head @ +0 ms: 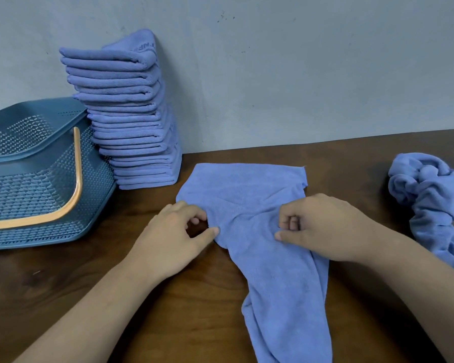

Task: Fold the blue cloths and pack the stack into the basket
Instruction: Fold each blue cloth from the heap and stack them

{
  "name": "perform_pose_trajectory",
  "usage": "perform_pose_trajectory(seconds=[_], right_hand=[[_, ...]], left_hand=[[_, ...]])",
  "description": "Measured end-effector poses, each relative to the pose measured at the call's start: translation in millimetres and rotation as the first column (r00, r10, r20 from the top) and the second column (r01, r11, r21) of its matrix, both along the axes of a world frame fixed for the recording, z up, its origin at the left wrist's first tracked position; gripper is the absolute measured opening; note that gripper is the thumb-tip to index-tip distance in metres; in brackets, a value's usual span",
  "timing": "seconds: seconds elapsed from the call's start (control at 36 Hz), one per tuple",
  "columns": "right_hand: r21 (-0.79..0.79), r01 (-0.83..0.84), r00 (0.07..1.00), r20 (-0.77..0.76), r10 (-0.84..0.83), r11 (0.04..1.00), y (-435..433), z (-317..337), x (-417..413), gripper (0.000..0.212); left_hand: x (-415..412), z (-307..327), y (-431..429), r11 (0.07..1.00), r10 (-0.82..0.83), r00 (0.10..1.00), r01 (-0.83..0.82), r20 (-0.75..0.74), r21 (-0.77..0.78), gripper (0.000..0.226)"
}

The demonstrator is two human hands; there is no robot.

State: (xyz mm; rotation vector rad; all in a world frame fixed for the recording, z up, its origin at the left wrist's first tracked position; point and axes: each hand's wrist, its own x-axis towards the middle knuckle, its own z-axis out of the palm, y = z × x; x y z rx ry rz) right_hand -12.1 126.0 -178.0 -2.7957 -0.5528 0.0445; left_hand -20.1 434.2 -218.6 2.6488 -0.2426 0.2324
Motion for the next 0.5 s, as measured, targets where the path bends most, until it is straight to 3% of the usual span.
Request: perform_pose_trajectory(seconds=[0.06,0.11,0.22,0.28,0.33,0.42,0.5], right_hand=[[0.233,0.015,1.0,-0.025,-0.009,0.972,2,-1,0,0.021],[0.48,0.062,0.998,-0.055,-0.041,0.875,4,0,2,0.024],[0.792,0.212,0.976,-0.144,-0.163,0.573,2,-1,10,0.032],[0.86,0.306,0.949,-0.241,-0.205,0.408,-1,-2,14,0.038],[0.838,0.369,0.926,-0.295,-0.236,0.403,-4,-5,19,0.041],[0.775,0.417,0.908,-0.331,-0.258,0.474,-7,-15,25,0.039],[0.758,0.407,0.913,-0.357,-0.199,0.509,-6,-17,24,0.033]], left_hand=[[1,-2,-3,0.999,0.0,1.0,0.0,-0.002,-0.036,0.034],[0,-2,-6,0.989,-0.009,1.0,0.005,-0.023,-0.146,0.037],[-3,1,-11,0.953,-0.08,0.994,0.055,-0.072,-0.296,0.064],[-7,2,-15,0.945,-0.131,0.989,0.102,-0.073,-0.311,0.067],[-11,5,-19,0.95,-0.161,0.986,0.14,-0.052,-0.28,0.061],[-17,9,-24,0.952,-0.24,0.971,0.235,-0.003,-0.198,0.05],[-25,13,-28,0.887,-0.458,0.889,0.456,-0.005,-0.08,0.063]])
